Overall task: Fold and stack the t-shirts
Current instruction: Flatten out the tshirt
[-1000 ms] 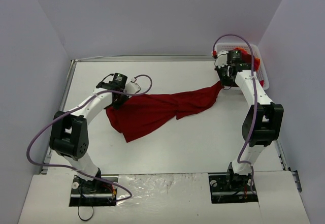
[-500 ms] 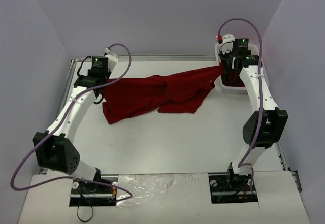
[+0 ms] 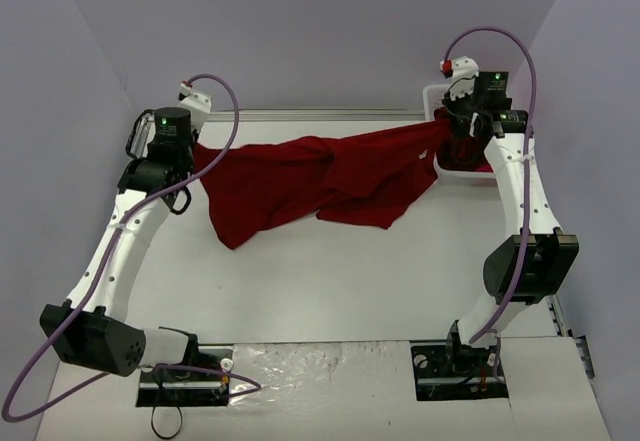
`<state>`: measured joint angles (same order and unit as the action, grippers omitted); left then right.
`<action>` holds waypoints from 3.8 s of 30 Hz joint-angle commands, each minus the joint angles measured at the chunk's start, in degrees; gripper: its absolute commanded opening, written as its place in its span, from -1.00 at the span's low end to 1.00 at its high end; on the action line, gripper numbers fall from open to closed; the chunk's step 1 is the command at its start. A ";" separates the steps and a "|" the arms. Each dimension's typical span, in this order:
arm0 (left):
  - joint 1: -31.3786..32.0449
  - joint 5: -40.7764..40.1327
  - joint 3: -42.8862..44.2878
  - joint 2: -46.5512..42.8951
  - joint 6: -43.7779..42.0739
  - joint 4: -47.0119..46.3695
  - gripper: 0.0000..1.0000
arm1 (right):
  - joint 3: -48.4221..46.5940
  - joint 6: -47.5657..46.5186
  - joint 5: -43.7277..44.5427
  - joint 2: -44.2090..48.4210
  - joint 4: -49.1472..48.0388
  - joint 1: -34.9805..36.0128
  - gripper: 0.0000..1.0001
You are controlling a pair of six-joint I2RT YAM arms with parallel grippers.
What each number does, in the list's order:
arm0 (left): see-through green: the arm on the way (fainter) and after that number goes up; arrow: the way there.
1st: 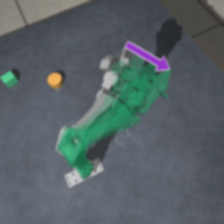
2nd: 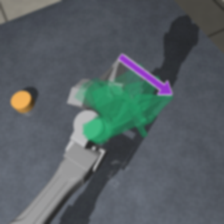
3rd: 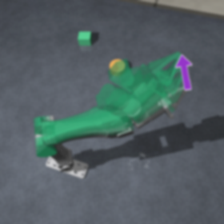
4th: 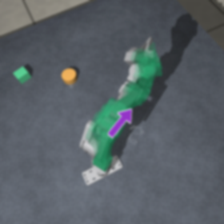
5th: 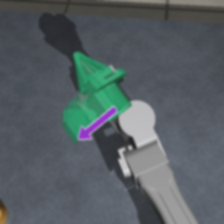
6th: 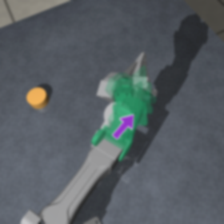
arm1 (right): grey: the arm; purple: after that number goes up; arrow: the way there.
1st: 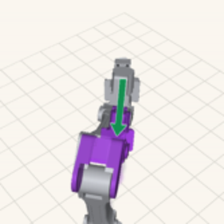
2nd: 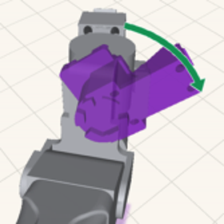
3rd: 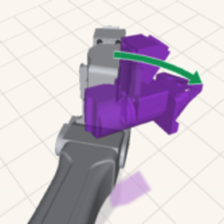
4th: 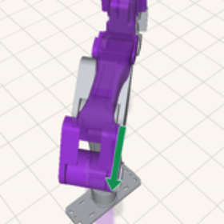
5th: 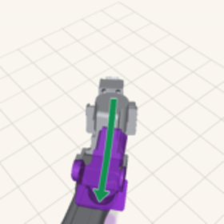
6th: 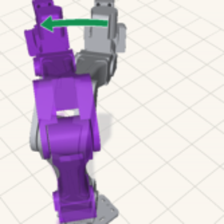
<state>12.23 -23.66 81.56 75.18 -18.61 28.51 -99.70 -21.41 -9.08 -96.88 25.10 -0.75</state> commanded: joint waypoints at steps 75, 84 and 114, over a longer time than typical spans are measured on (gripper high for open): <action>-2.03 45.89 27.34 53.76 13.95 7.17 -0.27 | 15.50 -3.73 -0.50 -7.97 -0.49 2.95 -1.00; -1.16 48.09 28.74 55.34 13.87 7.96 -0.56 | 15.68 -3.99 0.20 -8.50 -0.49 3.04 -1.00; -4.41 25.35 35.51 29.25 8.42 18.68 -0.95 | 1.71 -2.24 1.61 0.64 0.83 3.65 -1.00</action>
<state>8.29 6.92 113.73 111.70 -8.47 43.24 -94.30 -24.67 -8.54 -101.36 25.10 2.72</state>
